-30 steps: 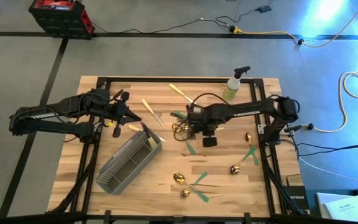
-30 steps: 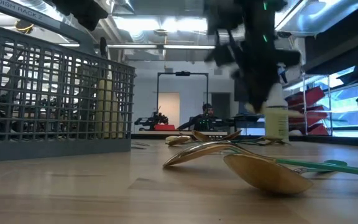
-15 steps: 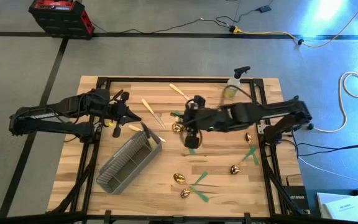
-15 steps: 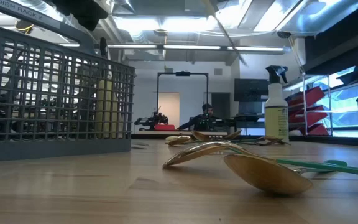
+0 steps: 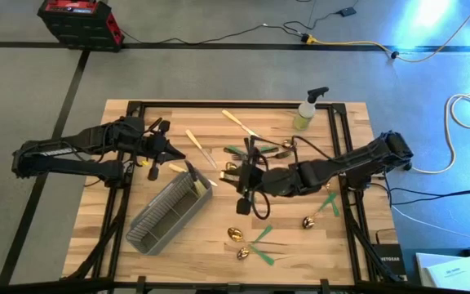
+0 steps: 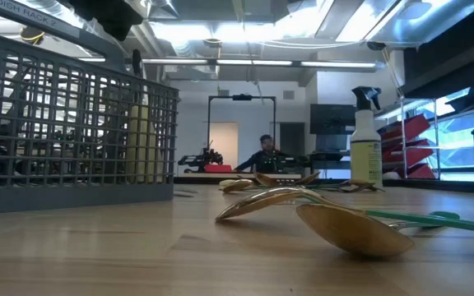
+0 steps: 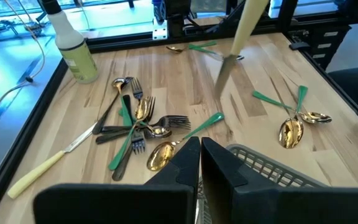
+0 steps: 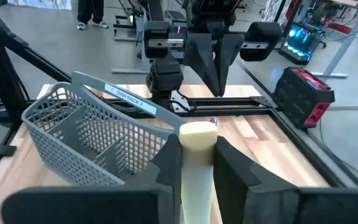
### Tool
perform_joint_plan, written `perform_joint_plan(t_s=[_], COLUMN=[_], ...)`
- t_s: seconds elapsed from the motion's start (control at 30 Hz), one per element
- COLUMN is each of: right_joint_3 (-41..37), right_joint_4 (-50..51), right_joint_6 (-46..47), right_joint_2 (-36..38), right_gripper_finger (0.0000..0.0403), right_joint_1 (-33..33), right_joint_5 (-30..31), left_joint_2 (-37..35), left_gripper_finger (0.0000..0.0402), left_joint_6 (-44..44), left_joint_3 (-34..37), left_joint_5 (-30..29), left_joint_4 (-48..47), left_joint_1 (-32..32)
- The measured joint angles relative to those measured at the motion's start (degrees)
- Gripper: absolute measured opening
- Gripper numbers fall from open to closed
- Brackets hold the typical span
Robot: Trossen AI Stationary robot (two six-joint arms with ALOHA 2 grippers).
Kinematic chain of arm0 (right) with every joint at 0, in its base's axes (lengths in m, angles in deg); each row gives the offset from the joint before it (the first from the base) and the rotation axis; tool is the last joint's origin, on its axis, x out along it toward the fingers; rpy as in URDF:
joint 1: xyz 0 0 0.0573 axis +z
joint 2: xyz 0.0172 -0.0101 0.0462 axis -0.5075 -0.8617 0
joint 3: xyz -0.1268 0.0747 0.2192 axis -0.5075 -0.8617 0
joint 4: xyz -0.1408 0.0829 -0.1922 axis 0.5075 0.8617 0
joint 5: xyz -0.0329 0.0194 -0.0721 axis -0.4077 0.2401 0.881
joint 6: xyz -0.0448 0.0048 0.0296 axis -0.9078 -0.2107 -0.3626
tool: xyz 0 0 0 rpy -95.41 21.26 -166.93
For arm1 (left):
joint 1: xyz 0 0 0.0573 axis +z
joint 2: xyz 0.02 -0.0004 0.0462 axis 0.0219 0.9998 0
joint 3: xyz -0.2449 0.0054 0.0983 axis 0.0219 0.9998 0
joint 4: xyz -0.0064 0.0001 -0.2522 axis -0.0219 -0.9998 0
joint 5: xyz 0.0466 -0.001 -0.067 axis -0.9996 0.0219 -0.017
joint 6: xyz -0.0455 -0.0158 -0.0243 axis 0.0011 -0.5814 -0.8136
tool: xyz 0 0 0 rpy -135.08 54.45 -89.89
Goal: Sort silverware
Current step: Put the table knife into the silverware tray
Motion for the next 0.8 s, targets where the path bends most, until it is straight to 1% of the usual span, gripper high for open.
perform_joint_plan(t_s=[0.07, 0.23, 0.3, 0.43, 0.53, 0.6, 0.7, 0.8], right_joint_3=[-0.5, -3.6, -5.5, -11.9, -15.1, -16.2, -16.4, -16.4], right_joint_4=[-0.6, -7.1, -11.7, -23.7, -32.1, -35.6, -38.8, -45.5], right_joint_6=[0.9, 1.2, 0.9, -0.7, -1.2, -3.7, -10.0, -18.9], right_joint_2=[0.0, 0.0, 0.0, 0.1, 0.0, 0.1, 0.1, 0.1], right_gripper_finger=[0.0043, 0.0043, 0.0043, 0.0043, 0.0043, 0.0043, 0.0043, 0.0043], right_joint_1=[0.0, 0.4, 1.3, 3.3, 4.4, 5.2, 7.0, 8.8], right_joint_5=[0.0, 0.2, 2.3, 5.9, 10.5, 15.1, 25.3, 31.8], left_joint_2=[0.0, 0.0, 0.0, 0.0, 0.0, 0.0, 0.0, 0.0], left_gripper_finger=[0.0, 0.0, 0.0, 0.0, 0.0, 0.0, 0.0, 0.0], left_joint_6=[0.0, 0.0, 0.0, 0.3, 0.3, 0.4, 0.4, 0.4], left_joint_3=[0.0, 0.0, 0.0, 0.0, 0.0, 0.0, 0.0, 0.0], left_joint_5=[0.0, 0.0, 0.0, 0.0, 0.0, 0.0, 0.0, -0.1], left_joint_4=[0.0, 0.0, 0.1, 0.3, 0.5, 1.2, 3.8, 7.1], left_joint_1=[0.0, 0.0, 0.0, 0.0, 0.0, 0.0, 0.0, 0.0])
